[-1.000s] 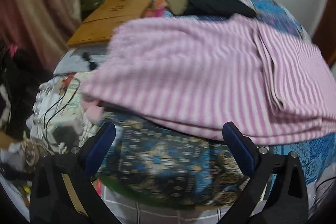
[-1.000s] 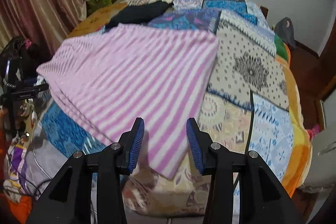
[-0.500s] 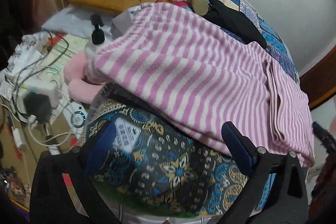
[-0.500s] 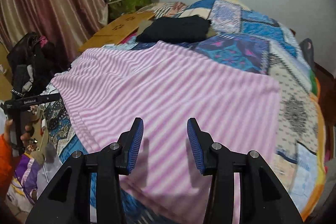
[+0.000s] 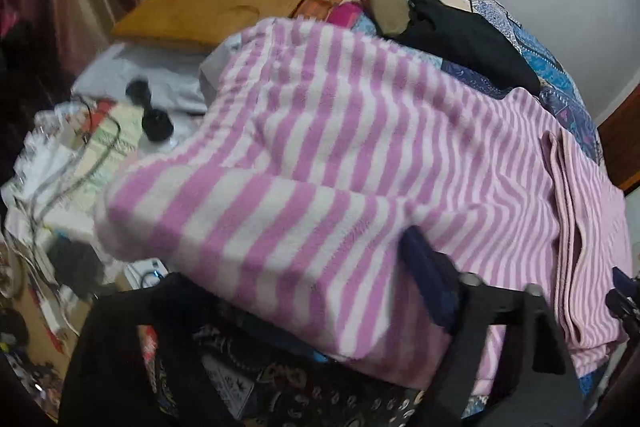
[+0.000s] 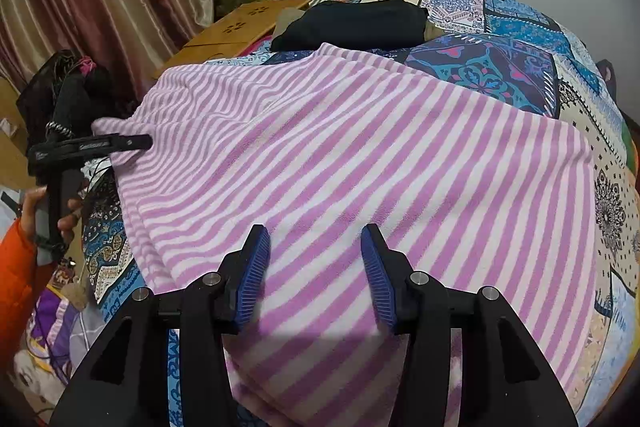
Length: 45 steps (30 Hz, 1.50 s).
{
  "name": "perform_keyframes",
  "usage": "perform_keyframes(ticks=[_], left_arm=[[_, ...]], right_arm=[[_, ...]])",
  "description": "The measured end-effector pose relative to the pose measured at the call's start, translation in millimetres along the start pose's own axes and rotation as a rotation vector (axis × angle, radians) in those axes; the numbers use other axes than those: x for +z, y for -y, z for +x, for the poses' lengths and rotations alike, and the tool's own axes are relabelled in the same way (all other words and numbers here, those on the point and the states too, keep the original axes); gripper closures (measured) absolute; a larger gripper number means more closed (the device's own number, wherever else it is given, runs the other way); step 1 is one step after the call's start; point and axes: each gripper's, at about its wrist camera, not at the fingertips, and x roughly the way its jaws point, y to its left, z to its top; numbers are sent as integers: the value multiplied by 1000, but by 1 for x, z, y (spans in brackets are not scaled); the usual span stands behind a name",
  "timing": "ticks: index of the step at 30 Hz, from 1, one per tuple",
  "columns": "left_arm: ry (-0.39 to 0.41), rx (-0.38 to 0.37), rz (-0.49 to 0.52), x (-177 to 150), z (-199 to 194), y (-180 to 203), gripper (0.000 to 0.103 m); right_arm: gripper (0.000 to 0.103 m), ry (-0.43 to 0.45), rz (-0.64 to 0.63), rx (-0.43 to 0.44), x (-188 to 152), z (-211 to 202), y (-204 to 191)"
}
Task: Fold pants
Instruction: 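Grasp the folded striped pants edge with the left tool, then lift the pants with the left tool and fold them over onto themselves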
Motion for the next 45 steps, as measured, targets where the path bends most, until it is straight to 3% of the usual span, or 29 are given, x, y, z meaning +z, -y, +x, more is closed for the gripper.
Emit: perform_keyframes(ticks=[2, 4, 9, 20, 25, 31, 35, 41, 43, 45], left_arm=[[26, 18, 46, 1, -7, 9, 69], [55, 34, 85, 3, -17, 19, 82], [158, 56, 162, 15, -50, 41, 85], [360, -85, 294, 49, -140, 130, 87], [406, -169, 398, 43, -168, 195, 87], [375, -257, 568, 7, -173, 283, 87], [288, -304, 706, -44, -153, 332, 87], [68, -287, 860, -124, -89, 374, 87], [30, -257, 861, -139, -73, 377, 87], [61, -250, 858, -143, -76, 377, 87]], right_arm=[[58, 1, 8, 3, 1, 1, 1], [58, 2, 20, 9, 2, 0, 2], [58, 8, 59, 22, 2, -8, 8], [58, 65, 159, -107, -27, -69, 65], [58, 15, 205, -138, -56, -74, 98], [58, 47, 211, -87, -67, -81, 108], [58, 73, 247, -85, -76, -94, 120], [58, 94, 317, -126, -98, -118, 144], [58, 100, 330, -140, -102, -124, 148], [58, 106, 338, -143, -106, -130, 149]])
